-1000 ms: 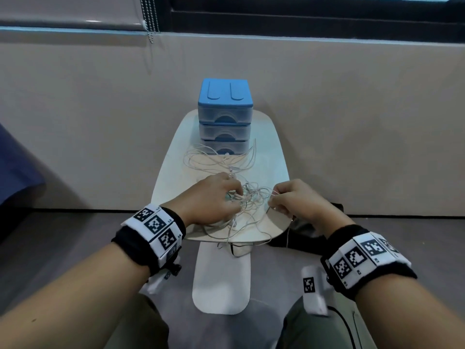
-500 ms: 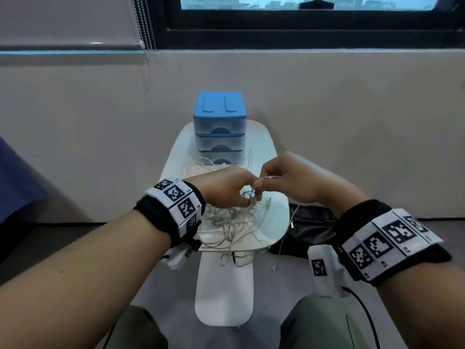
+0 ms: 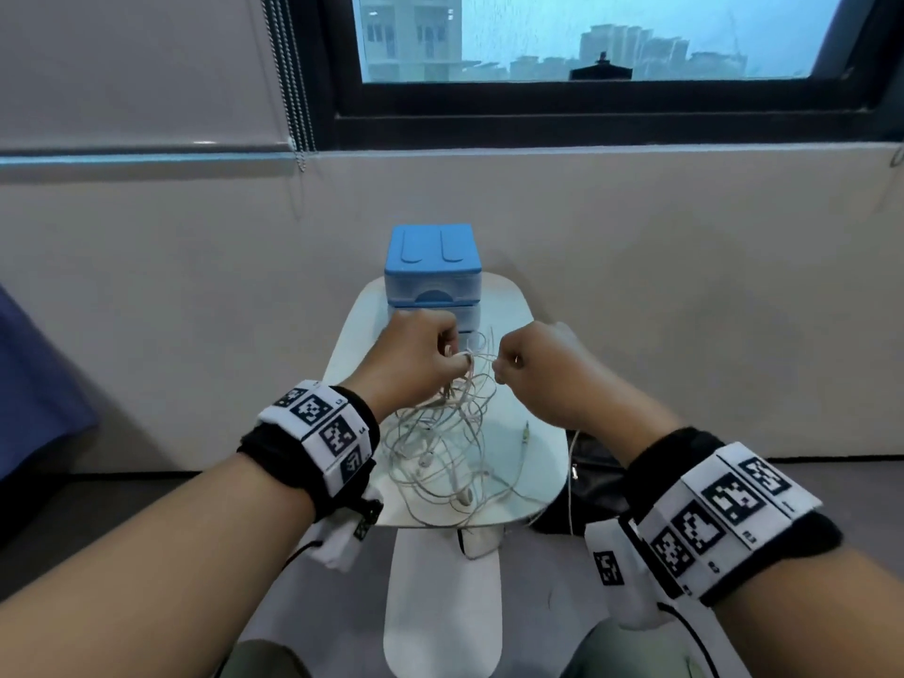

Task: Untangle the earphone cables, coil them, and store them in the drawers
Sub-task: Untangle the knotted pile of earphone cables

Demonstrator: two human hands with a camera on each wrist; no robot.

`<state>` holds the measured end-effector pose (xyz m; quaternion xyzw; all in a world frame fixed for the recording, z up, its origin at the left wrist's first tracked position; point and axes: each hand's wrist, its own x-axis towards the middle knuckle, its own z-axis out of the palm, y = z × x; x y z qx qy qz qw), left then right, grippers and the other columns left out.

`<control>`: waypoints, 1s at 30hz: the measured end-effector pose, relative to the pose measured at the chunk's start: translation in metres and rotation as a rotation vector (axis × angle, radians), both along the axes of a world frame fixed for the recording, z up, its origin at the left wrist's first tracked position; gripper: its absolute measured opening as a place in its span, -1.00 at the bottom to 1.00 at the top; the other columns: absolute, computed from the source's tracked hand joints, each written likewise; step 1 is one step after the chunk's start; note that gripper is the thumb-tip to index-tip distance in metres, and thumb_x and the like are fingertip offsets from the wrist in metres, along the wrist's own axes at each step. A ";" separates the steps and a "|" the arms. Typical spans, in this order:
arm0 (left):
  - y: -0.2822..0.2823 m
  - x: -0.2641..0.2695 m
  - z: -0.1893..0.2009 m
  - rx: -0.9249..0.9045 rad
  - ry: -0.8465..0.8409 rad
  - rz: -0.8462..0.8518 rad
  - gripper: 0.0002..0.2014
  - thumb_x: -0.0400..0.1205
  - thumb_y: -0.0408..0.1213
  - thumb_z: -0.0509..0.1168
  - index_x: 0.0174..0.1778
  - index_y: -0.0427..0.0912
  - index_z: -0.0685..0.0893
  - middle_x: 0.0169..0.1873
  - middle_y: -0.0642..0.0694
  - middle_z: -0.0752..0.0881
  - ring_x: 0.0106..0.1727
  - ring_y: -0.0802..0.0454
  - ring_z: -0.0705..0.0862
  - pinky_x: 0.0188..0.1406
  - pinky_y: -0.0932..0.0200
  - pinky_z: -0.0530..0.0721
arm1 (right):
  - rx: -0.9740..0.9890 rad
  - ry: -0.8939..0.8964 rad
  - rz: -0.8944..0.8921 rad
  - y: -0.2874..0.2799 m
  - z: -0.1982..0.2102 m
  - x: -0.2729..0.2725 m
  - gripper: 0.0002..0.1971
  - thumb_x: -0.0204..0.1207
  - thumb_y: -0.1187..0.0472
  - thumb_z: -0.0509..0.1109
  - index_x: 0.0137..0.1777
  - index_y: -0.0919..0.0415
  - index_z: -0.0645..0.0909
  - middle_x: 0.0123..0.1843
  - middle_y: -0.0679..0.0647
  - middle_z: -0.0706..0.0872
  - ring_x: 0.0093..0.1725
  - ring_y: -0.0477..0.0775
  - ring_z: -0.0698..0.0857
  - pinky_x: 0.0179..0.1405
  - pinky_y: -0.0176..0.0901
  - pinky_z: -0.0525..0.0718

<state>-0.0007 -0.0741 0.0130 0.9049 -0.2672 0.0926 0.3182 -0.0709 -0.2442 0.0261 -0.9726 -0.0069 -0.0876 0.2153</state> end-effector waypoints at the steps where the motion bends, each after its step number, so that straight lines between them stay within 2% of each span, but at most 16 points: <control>1: 0.001 -0.001 0.000 -0.005 0.005 0.004 -0.84 0.54 -0.27 0.48 -0.28 -0.16 0.63 -0.36 -0.01 0.68 -0.35 0.11 0.57 -0.36 0.26 0.43 | 0.001 -0.008 0.001 0.004 -0.001 0.000 -0.76 0.69 0.11 0.31 -0.13 0.17 0.74 -0.12 0.14 0.69 -0.22 0.27 0.72 -0.14 0.09 0.79; 4: 0.006 -0.006 0.000 -0.023 0.025 0.014 -0.90 0.55 -0.31 0.44 -0.19 -0.13 0.64 -0.30 -0.02 0.70 -0.30 0.09 0.59 -0.36 0.26 0.49 | -0.027 -0.022 0.012 0.013 -0.004 -0.001 -0.81 0.70 0.10 0.28 -0.04 0.09 0.71 -0.12 0.08 0.62 -0.16 0.22 0.70 -0.09 0.11 0.80; 6: 0.007 -0.007 0.000 -0.024 0.039 0.005 -0.91 0.55 -0.31 0.44 -0.20 -0.10 0.64 -0.31 -0.01 0.70 -0.28 0.08 0.61 -0.34 0.24 0.53 | -0.042 -0.036 0.016 0.016 -0.003 -0.004 -0.77 0.71 0.02 0.25 -0.09 0.07 0.66 -0.16 0.07 0.61 -0.12 0.20 0.67 -0.07 0.11 0.76; 8: 0.007 -0.009 0.000 -0.028 0.053 0.000 -0.87 0.54 -0.30 0.45 -0.27 -0.07 0.63 -0.35 0.02 0.68 -0.32 0.08 0.61 -0.34 0.21 0.51 | 0.003 -0.047 0.020 0.018 -0.003 -0.006 -0.64 0.74 -0.05 0.22 -0.24 0.11 0.60 -0.22 0.08 0.63 -0.23 0.19 0.65 -0.15 0.10 0.74; 11: 0.004 -0.012 0.002 -0.043 0.056 -0.001 -0.82 0.53 -0.28 0.50 -0.31 -0.08 0.63 -0.38 0.03 0.67 -0.34 0.08 0.59 -0.33 0.20 0.52 | 0.057 -0.024 0.016 0.023 -0.007 -0.005 -0.62 0.72 0.00 0.26 -0.32 0.14 0.58 -0.21 0.11 0.66 -0.28 0.21 0.65 -0.27 0.02 0.68; 13: 0.001 -0.013 0.003 -0.056 0.054 -0.007 -0.85 0.52 -0.32 0.50 -0.30 -0.11 0.66 -0.37 0.01 0.69 -0.31 0.03 0.65 -0.30 0.13 0.61 | 0.038 -0.031 -0.014 0.026 -0.011 -0.004 -0.59 0.70 0.05 0.29 -0.41 0.12 0.45 -0.27 0.12 0.58 -0.34 0.21 0.55 -0.35 -0.07 0.54; 15: 0.000 -0.014 0.004 -0.090 0.066 -0.019 -0.87 0.52 -0.34 0.50 -0.28 -0.11 0.69 -0.36 -0.01 0.73 -0.28 -0.01 0.73 -0.23 0.04 0.70 | 0.057 -0.031 -0.065 0.028 -0.014 -0.003 -0.58 0.70 0.07 0.29 -0.42 0.11 0.38 -0.29 0.12 0.54 -0.40 0.18 0.45 -0.34 -0.09 0.53; 16: 0.000 -0.014 0.004 -0.111 0.074 -0.024 -0.88 0.53 -0.34 0.51 -0.27 -0.10 0.71 -0.36 -0.01 0.74 -0.29 0.04 0.74 -0.22 0.09 0.71 | 0.077 -0.033 -0.088 0.028 -0.016 -0.002 -0.58 0.70 0.08 0.29 -0.42 0.10 0.36 -0.30 0.12 0.52 -0.42 0.15 0.41 -0.34 -0.09 0.54; 18: 0.001 -0.015 0.005 -0.152 0.087 -0.039 -0.86 0.53 -0.34 0.54 -0.24 -0.11 0.70 -0.38 0.04 0.71 -0.40 0.24 0.63 -0.34 0.34 0.59 | 0.143 -0.042 -0.129 0.029 -0.018 -0.002 -0.59 0.69 0.11 0.30 -0.42 0.13 0.39 -0.35 0.10 0.50 -0.45 0.13 0.37 -0.36 -0.08 0.52; 20: 0.002 -0.017 0.006 -0.201 0.107 -0.063 -0.83 0.52 -0.35 0.57 -0.21 -0.11 0.68 -0.37 0.06 0.69 -0.43 0.31 0.56 -0.37 0.46 0.49 | 0.238 -0.057 -0.156 0.028 -0.019 -0.001 -0.62 0.67 0.14 0.33 -0.42 0.20 0.53 -0.40 0.10 0.56 -0.46 0.14 0.45 -0.40 -0.02 0.58; 22: 0.005 -0.020 0.006 -0.274 0.157 -0.102 -0.82 0.52 -0.38 0.57 -0.14 -0.10 0.70 -0.31 0.05 0.76 -0.37 0.31 0.63 -0.28 0.40 0.59 | 0.322 -0.081 -0.173 0.027 -0.019 -0.002 -0.66 0.65 0.16 0.36 -0.36 0.27 0.66 -0.41 0.12 0.63 -0.45 0.15 0.52 -0.39 -0.02 0.63; 24: 0.008 -0.024 0.006 -0.355 0.221 -0.153 -0.82 0.54 -0.36 0.56 -0.04 -0.08 0.73 -0.20 -0.01 0.83 -0.21 0.20 0.76 -0.11 0.26 0.73 | 0.359 -0.113 -0.177 0.024 -0.019 -0.003 -0.66 0.65 0.17 0.38 -0.36 0.28 0.68 -0.46 0.09 0.61 -0.46 0.11 0.50 -0.43 -0.12 0.53; 26: 0.009 -0.027 0.005 -0.422 0.270 -0.197 -0.84 0.61 -0.31 0.53 0.06 -0.08 0.75 -0.12 -0.06 0.85 -0.06 0.10 0.82 0.00 0.22 0.78 | 0.368 -0.144 -0.166 0.020 -0.018 -0.005 -0.66 0.66 0.13 0.41 -0.34 0.25 0.73 -0.47 0.05 0.63 -0.46 0.05 0.52 -0.48 -0.17 0.45; 28: 0.009 -0.029 0.006 -0.467 0.298 -0.210 -0.91 0.68 -0.28 0.46 0.08 -0.09 0.77 -0.08 -0.07 0.86 -0.02 0.10 0.83 -0.08 0.32 0.71 | 0.393 -0.174 -0.152 0.018 -0.019 -0.007 -0.67 0.66 0.05 0.44 -0.28 0.21 0.78 -0.42 0.05 0.70 -0.41 0.06 0.59 -0.44 -0.16 0.47; 30: 0.008 -0.028 0.006 -0.479 0.297 -0.203 -0.92 0.70 -0.29 0.43 0.07 -0.08 0.78 -0.09 -0.06 0.87 -0.03 0.11 0.82 -0.07 0.34 0.68 | 0.429 -0.203 -0.145 0.015 -0.022 -0.008 -0.69 0.64 0.01 0.48 -0.28 0.15 0.79 -0.49 0.00 0.65 -0.43 0.06 0.62 -0.43 -0.13 0.52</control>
